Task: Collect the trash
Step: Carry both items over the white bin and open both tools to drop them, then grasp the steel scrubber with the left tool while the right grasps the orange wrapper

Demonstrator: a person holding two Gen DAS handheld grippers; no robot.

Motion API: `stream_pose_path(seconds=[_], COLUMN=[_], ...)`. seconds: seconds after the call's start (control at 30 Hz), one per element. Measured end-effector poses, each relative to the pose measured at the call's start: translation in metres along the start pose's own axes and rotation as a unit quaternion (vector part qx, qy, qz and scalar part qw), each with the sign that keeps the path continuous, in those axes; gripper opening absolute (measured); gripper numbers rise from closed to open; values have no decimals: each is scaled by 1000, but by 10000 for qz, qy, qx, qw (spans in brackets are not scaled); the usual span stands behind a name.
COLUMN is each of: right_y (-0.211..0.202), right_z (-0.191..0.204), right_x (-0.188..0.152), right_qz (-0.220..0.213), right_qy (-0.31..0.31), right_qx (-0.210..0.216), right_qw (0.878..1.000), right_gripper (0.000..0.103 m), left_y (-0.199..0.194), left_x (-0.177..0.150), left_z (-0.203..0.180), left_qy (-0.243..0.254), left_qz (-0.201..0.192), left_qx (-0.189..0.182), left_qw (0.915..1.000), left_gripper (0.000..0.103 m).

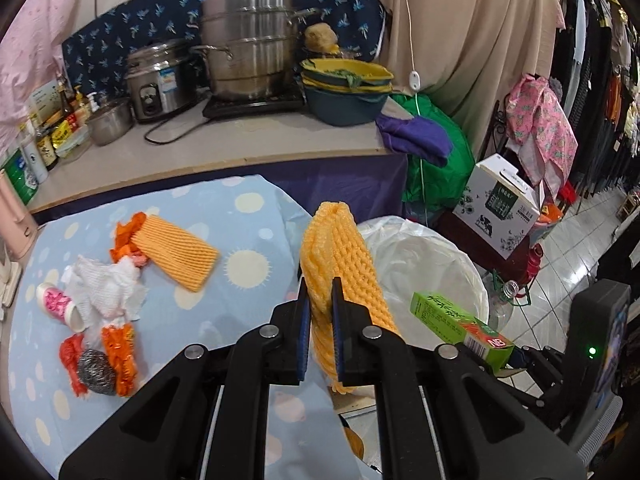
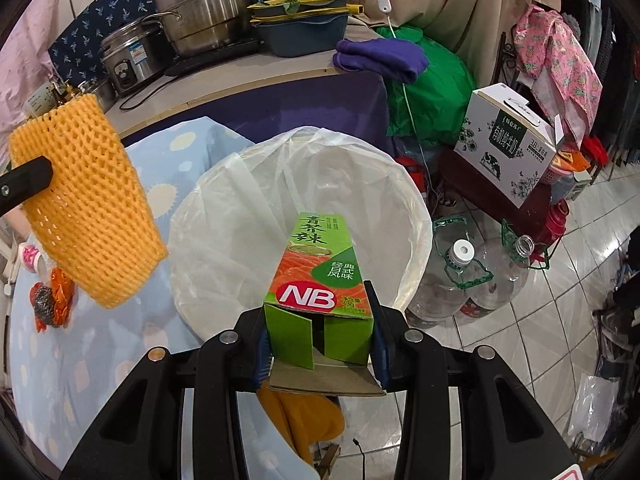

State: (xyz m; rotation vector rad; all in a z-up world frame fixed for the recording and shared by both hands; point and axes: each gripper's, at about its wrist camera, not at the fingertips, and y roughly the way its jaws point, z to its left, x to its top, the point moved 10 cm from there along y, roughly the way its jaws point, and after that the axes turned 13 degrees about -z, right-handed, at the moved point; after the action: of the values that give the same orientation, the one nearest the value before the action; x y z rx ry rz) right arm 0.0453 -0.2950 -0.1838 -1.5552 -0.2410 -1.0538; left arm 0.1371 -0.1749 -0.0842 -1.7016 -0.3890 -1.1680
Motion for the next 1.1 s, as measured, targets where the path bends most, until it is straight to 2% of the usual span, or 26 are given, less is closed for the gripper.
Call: stream_pose_path(seconds=[0.27, 0.43, 0.47, 0.53, 0.57, 0.63, 0.83, 1.1], right_y=[7, 8, 8, 6, 4, 0, -12, -27], right_z=[-10, -11, -10, -10, -10, -9, -1, 9], right_x=[0, 2, 4, 7, 10, 16, 29, 41], right_qz=[39, 12, -11, -80, -127, -246, -463, -657], right_qy=[170, 262, 288, 357, 387, 406, 355, 335], right_qx=[-61, -39, -25, 3, 11, 18, 62, 139], right_qw=[9998, 9996, 9996, 9993, 9992, 9989, 9983, 9972], right_gripper=[38, 38, 40, 48, 54, 58, 63, 65], left_y=[37, 42, 43, 43, 43, 39, 30, 20], left_x=[-21, -21, -21, -21, -19, -15, -5, -1], left_z=[-15, -18, -17, -14, -13, -9, -1, 21], left_qy=[-32, -33, -57, -124, -158, -213, -300, -500], left_qz=[393, 371, 382, 370, 322, 195, 22, -52], left_qx=[-132, -184, -198, -204, -170, -112, -4, 144], left_qw=[9991, 9991, 9991, 9990, 9992, 9995, 9995, 9986], left_gripper=[10, 12, 15, 41, 46, 62, 75, 76])
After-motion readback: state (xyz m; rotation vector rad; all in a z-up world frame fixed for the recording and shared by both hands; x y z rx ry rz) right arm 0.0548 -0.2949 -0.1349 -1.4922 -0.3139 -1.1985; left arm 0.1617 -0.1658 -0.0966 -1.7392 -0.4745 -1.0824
